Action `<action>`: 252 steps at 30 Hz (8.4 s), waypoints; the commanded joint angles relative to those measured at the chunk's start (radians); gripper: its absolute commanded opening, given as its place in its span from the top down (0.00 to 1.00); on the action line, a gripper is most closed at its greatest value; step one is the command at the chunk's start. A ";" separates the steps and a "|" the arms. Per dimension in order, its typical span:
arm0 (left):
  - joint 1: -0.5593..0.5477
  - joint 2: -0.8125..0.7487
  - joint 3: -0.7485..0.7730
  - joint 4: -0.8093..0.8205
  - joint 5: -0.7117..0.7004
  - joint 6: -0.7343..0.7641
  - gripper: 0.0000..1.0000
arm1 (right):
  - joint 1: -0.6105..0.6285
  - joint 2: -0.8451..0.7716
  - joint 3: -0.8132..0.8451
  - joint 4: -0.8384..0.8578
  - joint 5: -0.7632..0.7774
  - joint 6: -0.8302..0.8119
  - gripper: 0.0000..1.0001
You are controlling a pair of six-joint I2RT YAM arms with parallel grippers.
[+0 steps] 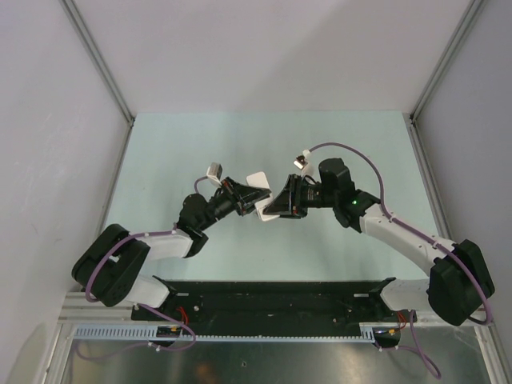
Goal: Load the batteries into the remote control
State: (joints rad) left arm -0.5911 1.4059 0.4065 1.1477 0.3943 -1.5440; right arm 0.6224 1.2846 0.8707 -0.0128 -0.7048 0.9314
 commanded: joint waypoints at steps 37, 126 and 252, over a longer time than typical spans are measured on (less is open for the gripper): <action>-0.009 -0.016 0.029 0.073 -0.017 0.024 1.00 | 0.016 -0.007 -0.012 0.085 0.016 0.057 0.35; 0.139 -0.584 -0.259 -0.416 -0.279 0.240 1.00 | 0.479 0.633 0.341 -0.713 0.970 0.222 0.36; -0.019 0.030 0.046 -0.065 -0.083 0.182 1.00 | 0.356 0.360 0.812 -1.049 0.881 -0.536 1.00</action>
State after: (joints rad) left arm -0.6041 1.4723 0.4397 1.0344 0.3096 -1.3540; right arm 0.9871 1.6596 1.6661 -1.0752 0.1898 0.3912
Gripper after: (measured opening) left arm 0.261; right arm 0.534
